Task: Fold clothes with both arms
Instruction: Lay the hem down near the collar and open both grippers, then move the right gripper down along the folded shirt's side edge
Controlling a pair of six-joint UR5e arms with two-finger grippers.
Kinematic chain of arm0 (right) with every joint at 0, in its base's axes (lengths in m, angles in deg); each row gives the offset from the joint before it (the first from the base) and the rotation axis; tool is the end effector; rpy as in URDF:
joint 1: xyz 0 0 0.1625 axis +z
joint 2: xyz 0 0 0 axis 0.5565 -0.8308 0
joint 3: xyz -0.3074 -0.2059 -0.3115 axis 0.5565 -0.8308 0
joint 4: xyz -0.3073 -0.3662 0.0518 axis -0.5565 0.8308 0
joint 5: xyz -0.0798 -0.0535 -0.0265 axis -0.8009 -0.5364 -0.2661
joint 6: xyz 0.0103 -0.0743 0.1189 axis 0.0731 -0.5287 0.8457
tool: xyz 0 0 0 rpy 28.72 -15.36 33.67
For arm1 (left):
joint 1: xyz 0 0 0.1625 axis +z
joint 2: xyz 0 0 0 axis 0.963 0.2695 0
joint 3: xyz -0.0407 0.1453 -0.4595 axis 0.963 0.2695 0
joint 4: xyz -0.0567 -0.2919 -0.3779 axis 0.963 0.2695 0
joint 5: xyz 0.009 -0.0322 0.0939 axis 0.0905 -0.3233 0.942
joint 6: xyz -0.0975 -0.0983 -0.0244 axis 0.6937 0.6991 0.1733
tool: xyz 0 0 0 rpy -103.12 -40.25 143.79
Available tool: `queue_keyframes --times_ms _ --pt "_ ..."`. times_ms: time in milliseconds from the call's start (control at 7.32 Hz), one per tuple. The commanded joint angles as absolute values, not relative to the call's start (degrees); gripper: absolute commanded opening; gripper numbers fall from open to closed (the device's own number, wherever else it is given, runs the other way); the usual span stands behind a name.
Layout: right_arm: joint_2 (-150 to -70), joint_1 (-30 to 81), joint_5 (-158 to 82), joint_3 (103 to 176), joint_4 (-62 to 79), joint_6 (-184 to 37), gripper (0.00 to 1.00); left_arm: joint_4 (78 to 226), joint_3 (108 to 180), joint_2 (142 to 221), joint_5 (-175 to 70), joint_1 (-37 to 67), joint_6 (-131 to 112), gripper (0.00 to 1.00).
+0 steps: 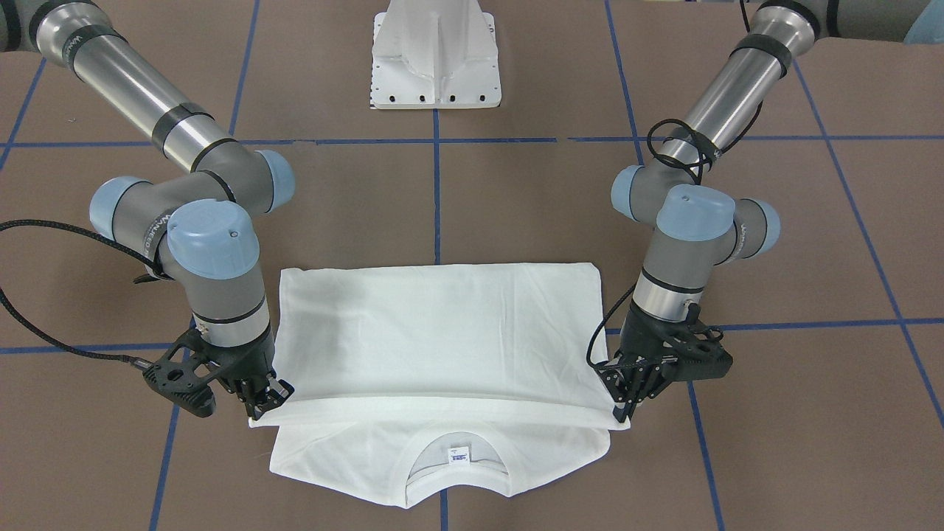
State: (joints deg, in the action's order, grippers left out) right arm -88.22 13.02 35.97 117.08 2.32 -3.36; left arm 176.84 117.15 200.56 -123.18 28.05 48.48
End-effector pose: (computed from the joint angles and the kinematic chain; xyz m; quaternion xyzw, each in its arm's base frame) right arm -0.5433 -0.7480 0.3835 0.0983 -0.3487 0.3227 0.8744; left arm 0.5451 -0.7564 0.4106 0.2675 0.4590 -0.2014 0.8229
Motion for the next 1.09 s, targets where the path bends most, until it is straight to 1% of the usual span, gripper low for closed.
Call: queue_keyframes --times_ms 0,137,273,410,546,683,819,956 --pt "-87.56 13.03 35.97 116.66 2.18 -3.18 0.52 176.94 116.41 200.93 -123.1 28.05 48.48 0.29" --pt "-87.38 13.03 35.97 116.75 2.18 -2.92 0.55 177.29 116.32 200.76 -123.1 27.87 48.48 0.34" --pt "-87.9 13.2 36.06 118.05 1.49 -2.48 0.56 177.99 116.41 200.5 -123.45 26.91 48.39 0.35" --pt "-90.86 12.16 37.45 123.9 0.26 0.66 0.58 178.17 116.5 200.32 -123.54 26.73 47.96 0.38" --pt "-98.72 9.02 38.08 134.57 -0.1 6.69 0.63 178.26 116.67 200.14 -123.54 26.73 47.86 0.39" --pt "-104.89 5.68 37.39 142.68 -0.1 10.67 0.65 178.61 116.67 199.79 -123.63 26.73 47.78 0.39" --pt "-106.61 1.99 32.59 144.24 -0.19 15.32 0.69 178.7 116.59 199.7 -123.63 26.73 47.78 0.39" --pt "-107.41 -1.09 29.24 144.61 -0.1 18.67 0.68 178.79 116.67 199.61 -123.63 26.73 47.78 0.4"
